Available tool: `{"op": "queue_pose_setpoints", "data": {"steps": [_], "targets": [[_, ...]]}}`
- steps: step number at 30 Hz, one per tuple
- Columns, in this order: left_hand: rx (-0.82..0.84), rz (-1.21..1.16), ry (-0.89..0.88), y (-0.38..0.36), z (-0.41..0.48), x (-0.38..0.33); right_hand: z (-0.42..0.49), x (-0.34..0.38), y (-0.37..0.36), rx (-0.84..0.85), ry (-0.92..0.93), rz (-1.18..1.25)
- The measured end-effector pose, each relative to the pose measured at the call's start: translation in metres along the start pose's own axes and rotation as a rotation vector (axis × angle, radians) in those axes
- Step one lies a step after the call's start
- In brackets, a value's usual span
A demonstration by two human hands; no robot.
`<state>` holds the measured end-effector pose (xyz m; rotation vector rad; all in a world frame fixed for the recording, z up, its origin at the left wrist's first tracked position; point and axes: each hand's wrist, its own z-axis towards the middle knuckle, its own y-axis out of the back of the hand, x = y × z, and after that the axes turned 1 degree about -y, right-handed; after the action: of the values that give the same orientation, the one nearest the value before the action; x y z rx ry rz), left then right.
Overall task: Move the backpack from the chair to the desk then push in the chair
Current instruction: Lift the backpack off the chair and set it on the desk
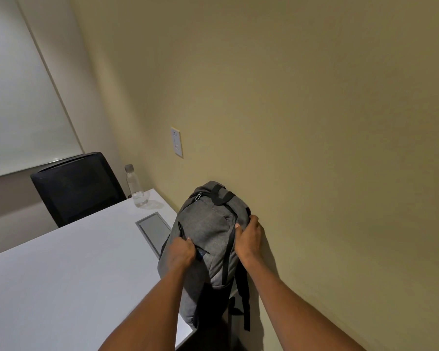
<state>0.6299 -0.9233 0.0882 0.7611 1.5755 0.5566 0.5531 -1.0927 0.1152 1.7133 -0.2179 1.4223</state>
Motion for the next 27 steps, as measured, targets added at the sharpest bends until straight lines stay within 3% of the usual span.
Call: {"op": "queue_pose_setpoints", "data": {"steps": [4,9,14,21,27], "targets": [[0.003,-0.004,-0.076,0.008,-0.018,0.006,-0.013,0.002,0.007,-0.011,0.05,-0.101],[0.046,0.154,-0.126,0.022,-0.048,0.024,-0.044,-0.001,0.016,-0.005,0.162,-0.258],[0.085,0.27,-0.126,0.047,-0.108,0.065,-0.121,0.002,0.028,0.007,0.231,-0.402],[0.115,0.231,-0.187,0.065,-0.194,0.133,-0.234,-0.024,0.04,0.014,0.243,-0.578],[0.149,0.259,-0.264,0.062,-0.287,0.198,-0.342,-0.068,0.054,0.063,0.12,-0.65]]}}
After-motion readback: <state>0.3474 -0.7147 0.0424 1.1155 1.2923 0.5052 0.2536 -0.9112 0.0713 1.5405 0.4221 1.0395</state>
